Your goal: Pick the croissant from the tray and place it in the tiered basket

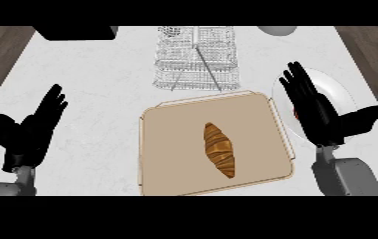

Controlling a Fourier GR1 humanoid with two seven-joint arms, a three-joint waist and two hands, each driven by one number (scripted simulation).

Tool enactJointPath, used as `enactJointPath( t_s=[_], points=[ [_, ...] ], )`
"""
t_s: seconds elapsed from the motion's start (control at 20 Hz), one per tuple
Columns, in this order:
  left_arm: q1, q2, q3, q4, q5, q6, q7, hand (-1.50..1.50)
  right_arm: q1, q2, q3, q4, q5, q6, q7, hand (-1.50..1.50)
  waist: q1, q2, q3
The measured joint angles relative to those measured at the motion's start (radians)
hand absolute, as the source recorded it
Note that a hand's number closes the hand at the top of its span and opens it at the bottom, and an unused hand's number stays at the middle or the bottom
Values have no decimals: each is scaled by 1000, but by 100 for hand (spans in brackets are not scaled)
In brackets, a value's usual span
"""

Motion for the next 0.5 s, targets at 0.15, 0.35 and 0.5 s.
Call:
enactJointPath(
  t_s=[0.15, 0.35, 0.5],
  points=[
    [26, -37, -28, -13, -43, 29, -13, 0, -20, -12, 3, -42, 73, -46, -23, 150, 5, 1, -3],
    [69, -80, -62, 6, -82, 72, -31, 0, -50, -88, -1, -104, 257, -164, -38, -150, -10, -1, -11],
    [100, -122, -88, 21, -95, 94, -50, 0, -4, -44, -73, -102, 323, -359, -4, -150, -30, -2, -10]
  ],
)
